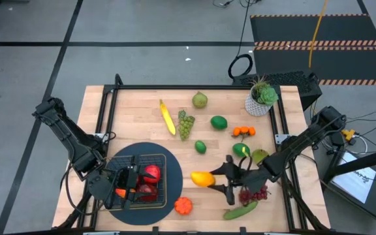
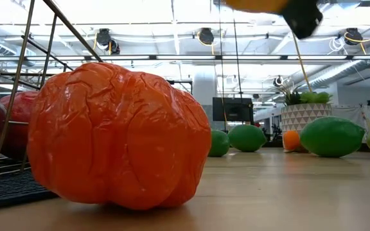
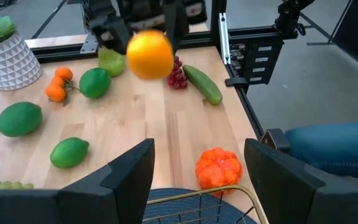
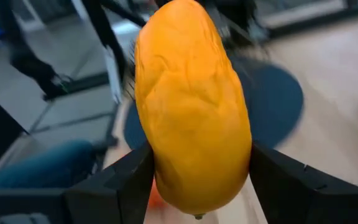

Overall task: Build produce basket
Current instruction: Put the yellow mango into the gold wire basket

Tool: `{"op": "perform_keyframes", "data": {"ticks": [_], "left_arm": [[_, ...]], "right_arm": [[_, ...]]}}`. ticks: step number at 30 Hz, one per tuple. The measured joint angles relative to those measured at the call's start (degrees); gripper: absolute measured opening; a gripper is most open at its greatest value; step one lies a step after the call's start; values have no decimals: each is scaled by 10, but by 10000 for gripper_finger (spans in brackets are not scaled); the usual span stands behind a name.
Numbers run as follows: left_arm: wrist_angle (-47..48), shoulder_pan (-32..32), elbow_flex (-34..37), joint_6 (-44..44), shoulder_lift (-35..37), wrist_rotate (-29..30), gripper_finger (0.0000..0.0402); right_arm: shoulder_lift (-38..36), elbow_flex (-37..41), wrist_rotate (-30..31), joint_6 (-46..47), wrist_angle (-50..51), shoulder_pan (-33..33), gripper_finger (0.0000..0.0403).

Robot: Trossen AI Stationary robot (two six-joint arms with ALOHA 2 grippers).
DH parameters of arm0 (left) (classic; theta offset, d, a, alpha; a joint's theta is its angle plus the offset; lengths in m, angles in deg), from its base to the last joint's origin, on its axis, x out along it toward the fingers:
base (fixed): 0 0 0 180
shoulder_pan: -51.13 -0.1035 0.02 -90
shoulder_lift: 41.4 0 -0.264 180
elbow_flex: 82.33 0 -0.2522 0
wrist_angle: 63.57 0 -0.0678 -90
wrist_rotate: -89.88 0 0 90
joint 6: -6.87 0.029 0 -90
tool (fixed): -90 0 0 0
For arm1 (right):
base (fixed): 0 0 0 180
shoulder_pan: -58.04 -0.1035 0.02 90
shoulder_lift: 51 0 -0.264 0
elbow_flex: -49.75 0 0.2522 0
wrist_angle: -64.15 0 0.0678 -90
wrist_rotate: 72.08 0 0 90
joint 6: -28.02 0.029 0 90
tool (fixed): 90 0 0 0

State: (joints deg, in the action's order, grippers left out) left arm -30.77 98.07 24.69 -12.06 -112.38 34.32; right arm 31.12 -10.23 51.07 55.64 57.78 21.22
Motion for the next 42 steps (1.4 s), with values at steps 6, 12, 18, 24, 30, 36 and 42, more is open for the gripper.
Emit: {"op": "perform_keyframes", "data": {"ticks": [6,12,18,24,30,36,42], "left_arm": [[-9,-5,0,17,-1,1,248],[-23,-21,0,44,-1,2,248],[-32,-41,0,99,-1,1,248],[-36,-72,0,120,-1,1,248],[-50,-103,0,146,-1,1,248],[-58,-127,0,156,-1,0,248],[-57,-129,0,155,-2,0,248]], "right_arm": [[-12,0,0,-139,-120,0,232],[-13,0,-1,-327,-247,3,232],[-13,0,-1,-456,-299,5,233],[-12,0,-1,-568,-298,5,233],[-12,0,-2,-716,-297,5,233],[-12,0,-1,-767,-305,7,233],[-12,0,0,-708,-318,22,233]]}}
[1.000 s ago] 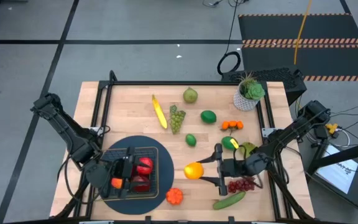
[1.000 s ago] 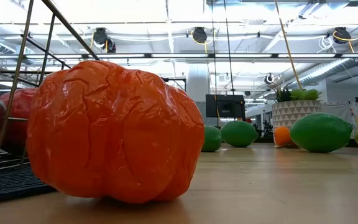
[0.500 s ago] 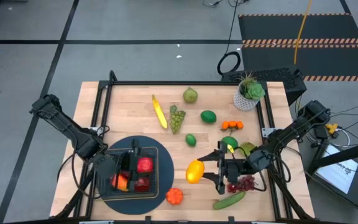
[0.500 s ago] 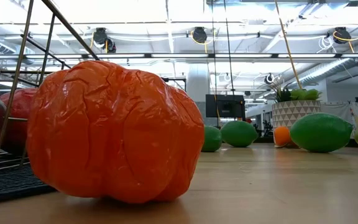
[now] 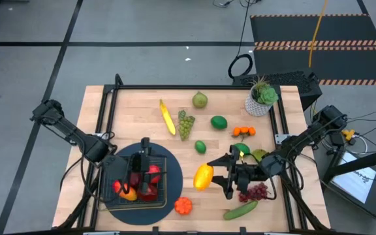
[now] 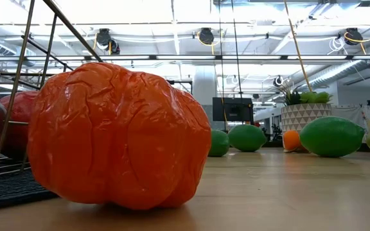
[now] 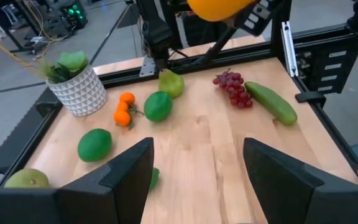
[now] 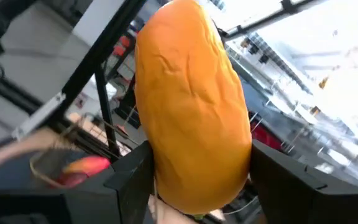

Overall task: Build produce basket
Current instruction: Put the yellow mango into the gold wire basket

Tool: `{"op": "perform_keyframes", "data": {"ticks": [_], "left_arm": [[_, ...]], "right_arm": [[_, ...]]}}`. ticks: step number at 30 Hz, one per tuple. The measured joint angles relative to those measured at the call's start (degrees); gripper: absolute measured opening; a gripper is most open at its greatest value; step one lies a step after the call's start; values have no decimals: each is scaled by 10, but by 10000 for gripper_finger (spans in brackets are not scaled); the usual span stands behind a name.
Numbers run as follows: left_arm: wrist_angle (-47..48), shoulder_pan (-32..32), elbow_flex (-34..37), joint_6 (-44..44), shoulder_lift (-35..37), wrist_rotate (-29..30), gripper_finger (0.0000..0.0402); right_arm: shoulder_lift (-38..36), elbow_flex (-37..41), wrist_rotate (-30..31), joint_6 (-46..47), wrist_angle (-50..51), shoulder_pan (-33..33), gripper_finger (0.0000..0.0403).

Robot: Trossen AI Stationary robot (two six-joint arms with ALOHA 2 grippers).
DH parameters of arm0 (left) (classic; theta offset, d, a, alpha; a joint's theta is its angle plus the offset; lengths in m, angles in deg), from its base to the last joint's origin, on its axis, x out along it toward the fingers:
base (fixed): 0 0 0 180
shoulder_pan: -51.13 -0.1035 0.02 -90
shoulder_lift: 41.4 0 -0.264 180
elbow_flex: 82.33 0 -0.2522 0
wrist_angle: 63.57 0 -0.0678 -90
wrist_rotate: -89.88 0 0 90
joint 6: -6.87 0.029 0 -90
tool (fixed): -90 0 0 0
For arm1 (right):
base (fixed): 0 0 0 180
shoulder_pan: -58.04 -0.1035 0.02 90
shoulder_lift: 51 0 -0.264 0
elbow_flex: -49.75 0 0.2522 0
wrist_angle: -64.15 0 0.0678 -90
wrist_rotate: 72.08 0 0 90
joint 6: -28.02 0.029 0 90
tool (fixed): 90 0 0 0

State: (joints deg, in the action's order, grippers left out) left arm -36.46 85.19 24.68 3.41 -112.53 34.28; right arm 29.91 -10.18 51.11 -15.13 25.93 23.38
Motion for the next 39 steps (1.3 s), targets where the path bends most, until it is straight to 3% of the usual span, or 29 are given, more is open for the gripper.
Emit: {"op": "perform_keyframes", "data": {"ticks": [24,39], "left_arm": [[-47,-11,0,53,0,-15,248],[-80,-11,0,68,0,-16,248]], "right_arm": [[0,0,-3,535,-5,47,233],[0,0,-4,651,-40,47,233]]}}
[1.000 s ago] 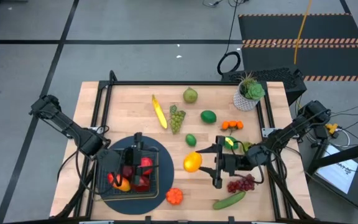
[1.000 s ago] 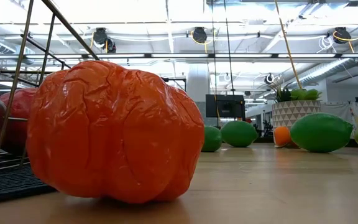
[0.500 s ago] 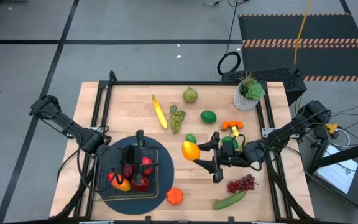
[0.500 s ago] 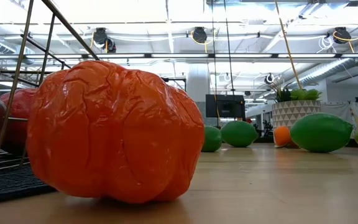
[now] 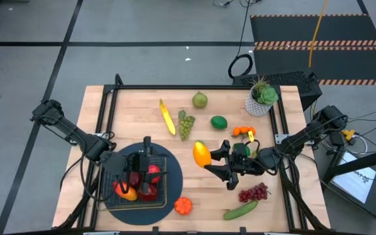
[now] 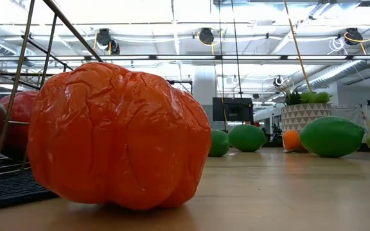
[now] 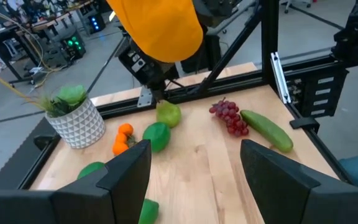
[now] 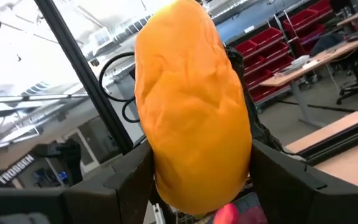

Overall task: Build produce basket
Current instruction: Put the yellow mango into the gold wire basket

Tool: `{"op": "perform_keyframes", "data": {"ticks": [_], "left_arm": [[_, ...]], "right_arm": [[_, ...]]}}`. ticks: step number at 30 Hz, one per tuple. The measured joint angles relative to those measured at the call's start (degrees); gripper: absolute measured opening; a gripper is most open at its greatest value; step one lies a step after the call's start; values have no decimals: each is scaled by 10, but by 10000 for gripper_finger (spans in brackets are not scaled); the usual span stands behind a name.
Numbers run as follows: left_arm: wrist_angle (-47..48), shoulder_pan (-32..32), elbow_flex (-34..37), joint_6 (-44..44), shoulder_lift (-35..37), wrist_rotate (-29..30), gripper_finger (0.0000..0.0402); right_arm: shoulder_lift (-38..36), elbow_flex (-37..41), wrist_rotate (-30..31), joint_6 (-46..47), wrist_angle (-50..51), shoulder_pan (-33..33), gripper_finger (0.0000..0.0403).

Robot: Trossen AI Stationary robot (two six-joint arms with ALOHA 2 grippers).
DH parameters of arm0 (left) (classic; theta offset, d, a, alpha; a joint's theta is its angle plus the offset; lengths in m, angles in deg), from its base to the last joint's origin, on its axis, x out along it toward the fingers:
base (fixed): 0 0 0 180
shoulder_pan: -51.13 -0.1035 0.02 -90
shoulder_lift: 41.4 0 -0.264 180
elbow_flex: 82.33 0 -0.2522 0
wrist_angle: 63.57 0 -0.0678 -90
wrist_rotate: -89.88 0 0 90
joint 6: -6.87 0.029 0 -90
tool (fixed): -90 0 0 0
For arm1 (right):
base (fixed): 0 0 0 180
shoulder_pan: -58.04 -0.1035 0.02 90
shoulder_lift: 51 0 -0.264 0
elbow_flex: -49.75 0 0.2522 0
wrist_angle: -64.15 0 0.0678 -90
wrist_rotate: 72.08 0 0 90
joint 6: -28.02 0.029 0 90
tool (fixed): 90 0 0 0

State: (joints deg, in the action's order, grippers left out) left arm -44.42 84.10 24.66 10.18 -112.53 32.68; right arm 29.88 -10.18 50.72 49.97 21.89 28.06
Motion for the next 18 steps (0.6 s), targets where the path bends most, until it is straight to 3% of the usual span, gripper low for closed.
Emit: {"op": "perform_keyframes", "data": {"ticks": [18], "left_arm": [[-34,0,0,-2,0,0,248]], "right_arm": [[0,0,1,-47,-9,0,233]]}}
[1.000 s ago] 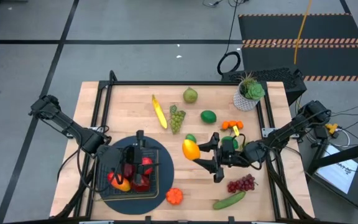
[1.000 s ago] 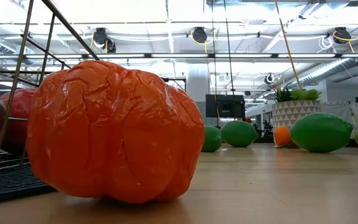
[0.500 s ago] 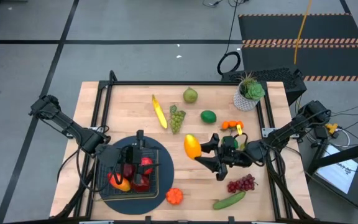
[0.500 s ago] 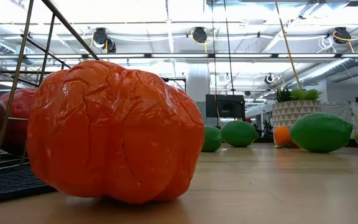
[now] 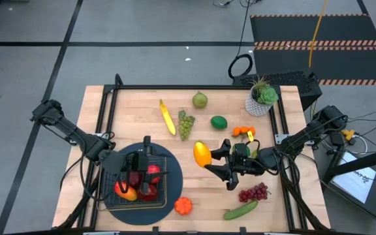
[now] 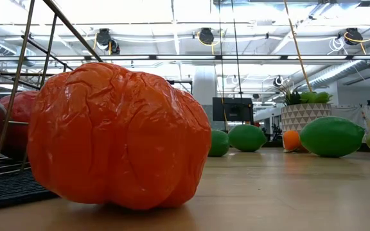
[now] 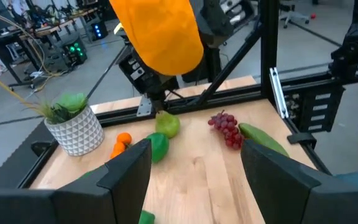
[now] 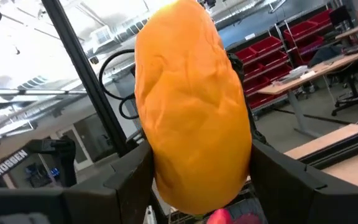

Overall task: Build produce basket
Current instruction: Put the yellow mango into the gold wire basket

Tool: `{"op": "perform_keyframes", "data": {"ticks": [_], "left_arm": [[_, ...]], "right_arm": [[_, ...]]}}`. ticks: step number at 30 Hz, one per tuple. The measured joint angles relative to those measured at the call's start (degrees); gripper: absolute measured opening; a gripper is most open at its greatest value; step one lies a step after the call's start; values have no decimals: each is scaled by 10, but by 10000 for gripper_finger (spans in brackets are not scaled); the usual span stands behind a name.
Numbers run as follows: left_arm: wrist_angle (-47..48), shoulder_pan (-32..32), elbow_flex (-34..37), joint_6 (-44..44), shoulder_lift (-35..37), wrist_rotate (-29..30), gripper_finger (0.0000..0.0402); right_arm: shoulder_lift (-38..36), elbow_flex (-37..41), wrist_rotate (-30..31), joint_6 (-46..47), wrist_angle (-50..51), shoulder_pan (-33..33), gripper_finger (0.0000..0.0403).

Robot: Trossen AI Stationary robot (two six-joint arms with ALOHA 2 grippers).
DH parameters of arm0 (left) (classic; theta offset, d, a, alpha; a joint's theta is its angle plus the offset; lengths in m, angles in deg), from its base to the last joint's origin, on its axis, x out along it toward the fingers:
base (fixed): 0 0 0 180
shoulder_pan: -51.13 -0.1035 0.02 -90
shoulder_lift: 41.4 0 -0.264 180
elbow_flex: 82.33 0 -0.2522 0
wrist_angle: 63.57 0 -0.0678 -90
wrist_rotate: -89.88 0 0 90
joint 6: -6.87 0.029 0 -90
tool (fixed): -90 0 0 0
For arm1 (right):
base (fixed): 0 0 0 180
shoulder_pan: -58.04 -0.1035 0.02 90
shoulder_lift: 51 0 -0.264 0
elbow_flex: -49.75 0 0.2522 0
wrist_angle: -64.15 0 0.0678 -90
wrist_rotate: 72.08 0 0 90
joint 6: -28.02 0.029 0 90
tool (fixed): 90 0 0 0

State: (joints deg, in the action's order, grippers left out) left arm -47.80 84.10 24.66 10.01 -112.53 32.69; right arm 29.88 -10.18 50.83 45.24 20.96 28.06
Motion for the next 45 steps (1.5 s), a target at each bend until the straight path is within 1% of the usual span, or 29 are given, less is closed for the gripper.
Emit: {"op": "perform_keyframes", "data": {"ticks": [3,7,9,14,18,21,24,28,32,35,40,42,45], "left_arm": [[-10,0,0,-1,0,0,248],[-22,0,0,-6,0,-38,251],[-32,0,0,-6,0,-48,259],[-42,0,0,-4,-1,-48,305],[-91,-4,0,16,-28,-43,352],[-170,-7,0,54,-57,-43,382],[-246,-12,0,97,-92,-42,397],[-334,-27,0,129,-125,-42,399],[-377,-52,0,128,-145,-38,399],[-386,-67,0,118,-152,-52,399],[-385,-87,0,92,-160,-119,397],[-388,-90,0,86,-162,-131,388],[-387,-93,0,85,-165,-133,359]], "right_arm": [[0,0,0,-31,2,0,233],[0,0,-1,-96,13,-1,233],[0,0,-1,-124,27,-1,233],[0,0,-1,-165,38,-1,233],[0,0,-1,-174,41,-1,233],[0,0,-2,-184,55,-1,233],[0,0,-2,-184,63,-1,233],[0,0,-2,-184,76,-1,233],[0,0,-2,-186,83,-1,233],[0,0,-2,-186,93,-1,233],[0,0,-2,-186,101,-1,233],[0,0,-1,-186,101,-1,233],[0,0,-1,-186,101,-1,233]]}}
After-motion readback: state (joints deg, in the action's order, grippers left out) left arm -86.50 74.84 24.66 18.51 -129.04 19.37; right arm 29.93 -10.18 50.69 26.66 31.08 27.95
